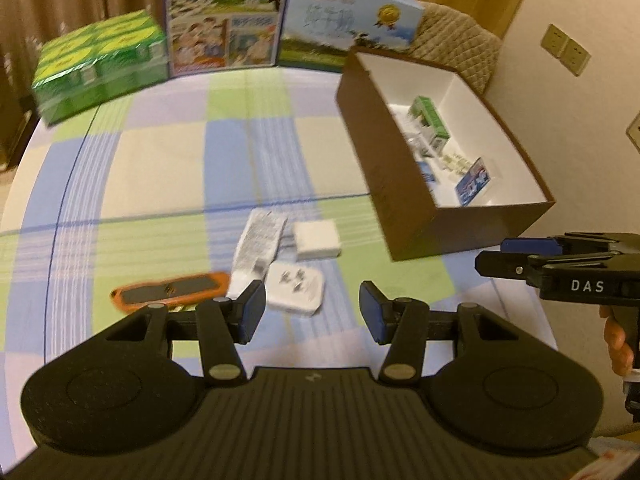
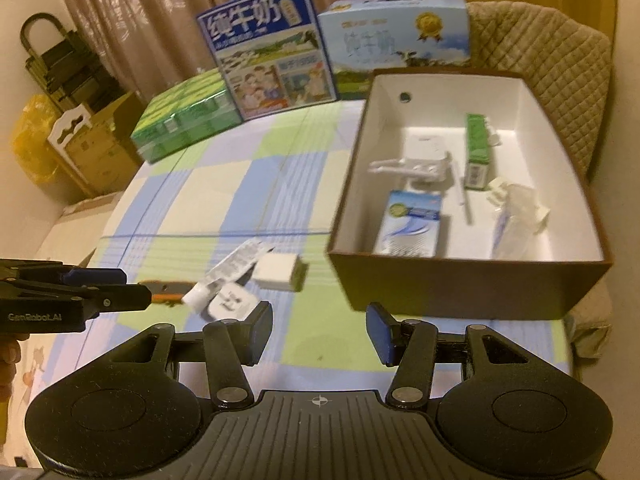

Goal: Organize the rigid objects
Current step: 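Move both tools back toward the knife and plug adapter on the bed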

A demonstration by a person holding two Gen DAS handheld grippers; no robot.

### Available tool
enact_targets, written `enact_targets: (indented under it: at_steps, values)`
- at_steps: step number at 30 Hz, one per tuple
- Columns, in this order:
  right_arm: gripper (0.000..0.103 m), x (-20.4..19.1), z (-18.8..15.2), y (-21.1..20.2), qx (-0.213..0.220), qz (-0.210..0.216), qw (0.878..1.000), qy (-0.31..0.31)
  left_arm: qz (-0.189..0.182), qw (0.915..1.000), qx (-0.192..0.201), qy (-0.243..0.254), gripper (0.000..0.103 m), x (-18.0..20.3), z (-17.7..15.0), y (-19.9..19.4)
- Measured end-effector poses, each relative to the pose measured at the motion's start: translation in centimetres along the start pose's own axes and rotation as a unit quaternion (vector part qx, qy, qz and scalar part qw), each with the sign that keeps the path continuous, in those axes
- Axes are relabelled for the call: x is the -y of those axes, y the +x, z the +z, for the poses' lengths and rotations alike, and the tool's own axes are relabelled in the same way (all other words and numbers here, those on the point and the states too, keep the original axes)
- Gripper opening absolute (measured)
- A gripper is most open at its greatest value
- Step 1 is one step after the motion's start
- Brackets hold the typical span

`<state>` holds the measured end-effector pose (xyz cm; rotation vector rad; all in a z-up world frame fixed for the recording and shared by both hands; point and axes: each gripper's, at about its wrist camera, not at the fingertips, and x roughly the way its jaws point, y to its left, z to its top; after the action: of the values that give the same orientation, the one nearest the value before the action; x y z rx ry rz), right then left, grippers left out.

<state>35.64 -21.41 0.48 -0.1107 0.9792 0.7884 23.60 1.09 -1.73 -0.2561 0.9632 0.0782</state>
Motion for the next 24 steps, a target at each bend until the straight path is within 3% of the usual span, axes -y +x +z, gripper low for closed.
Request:
enact_targets:
  at_steps: [11,24]
  values:
    - [0.049,-3.0,-1.2,3.2,-0.032,0.024,0.999,-0.022,0.025,0.9987,-0.017,-0.041,0.047,-3.7,-3.1,-0.1]
    - [0.049,-5.6,-1.8,6.3,-0.050,0.039,0.997,-0.048,0.042,0.9980,-0.010,-0.046,0.047,-6.2,-4.4,0.2]
